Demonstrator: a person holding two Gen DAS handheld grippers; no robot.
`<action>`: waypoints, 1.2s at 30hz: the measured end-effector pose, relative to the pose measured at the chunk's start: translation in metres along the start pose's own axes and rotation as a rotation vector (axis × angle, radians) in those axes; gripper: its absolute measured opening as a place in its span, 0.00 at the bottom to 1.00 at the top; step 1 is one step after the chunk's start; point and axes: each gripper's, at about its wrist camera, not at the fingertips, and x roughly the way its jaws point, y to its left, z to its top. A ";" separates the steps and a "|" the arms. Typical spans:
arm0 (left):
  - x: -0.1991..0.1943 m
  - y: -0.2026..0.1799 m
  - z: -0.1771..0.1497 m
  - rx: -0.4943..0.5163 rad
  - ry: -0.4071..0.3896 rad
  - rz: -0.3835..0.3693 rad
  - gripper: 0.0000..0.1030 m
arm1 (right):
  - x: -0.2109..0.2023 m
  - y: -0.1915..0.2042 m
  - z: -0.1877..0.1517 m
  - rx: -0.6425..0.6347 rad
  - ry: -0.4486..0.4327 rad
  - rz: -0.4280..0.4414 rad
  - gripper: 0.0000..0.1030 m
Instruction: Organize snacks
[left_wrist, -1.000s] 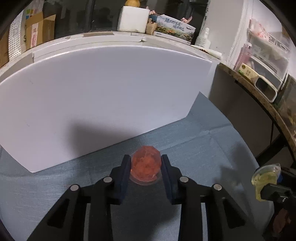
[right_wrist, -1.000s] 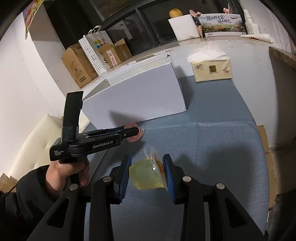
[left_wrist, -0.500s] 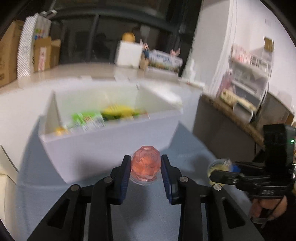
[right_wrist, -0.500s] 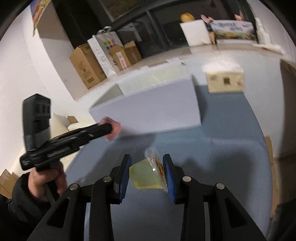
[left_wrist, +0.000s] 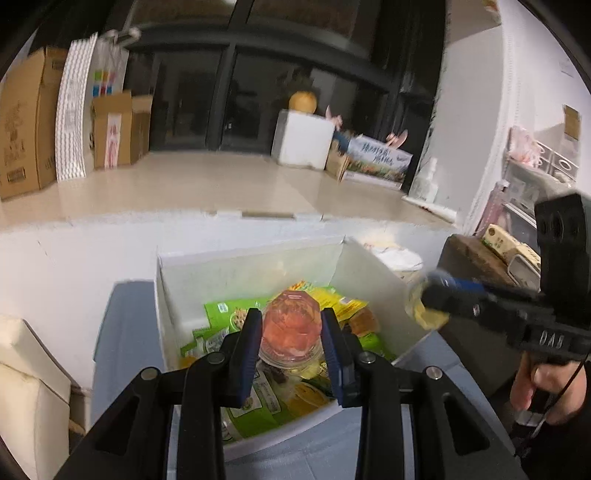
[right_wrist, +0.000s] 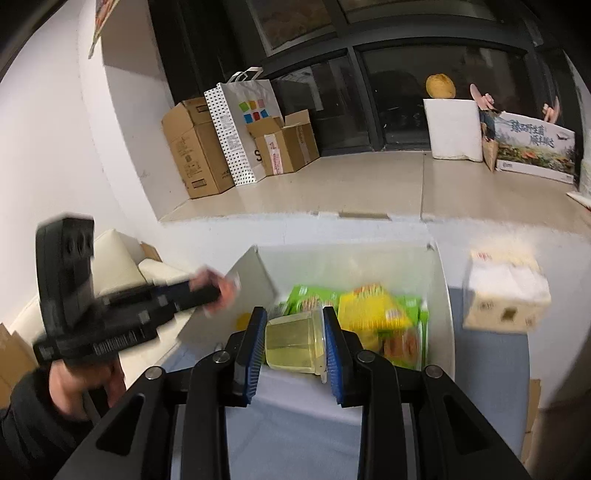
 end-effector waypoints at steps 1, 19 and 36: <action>0.006 0.001 -0.001 0.000 0.011 0.007 0.35 | 0.008 -0.002 0.005 0.004 0.013 0.005 0.31; -0.018 -0.016 -0.014 0.022 0.002 0.167 1.00 | -0.005 -0.018 0.007 0.041 0.039 -0.323 1.00; -0.152 -0.073 -0.082 -0.041 -0.011 0.235 1.00 | -0.141 0.079 -0.071 0.038 -0.067 -0.230 1.00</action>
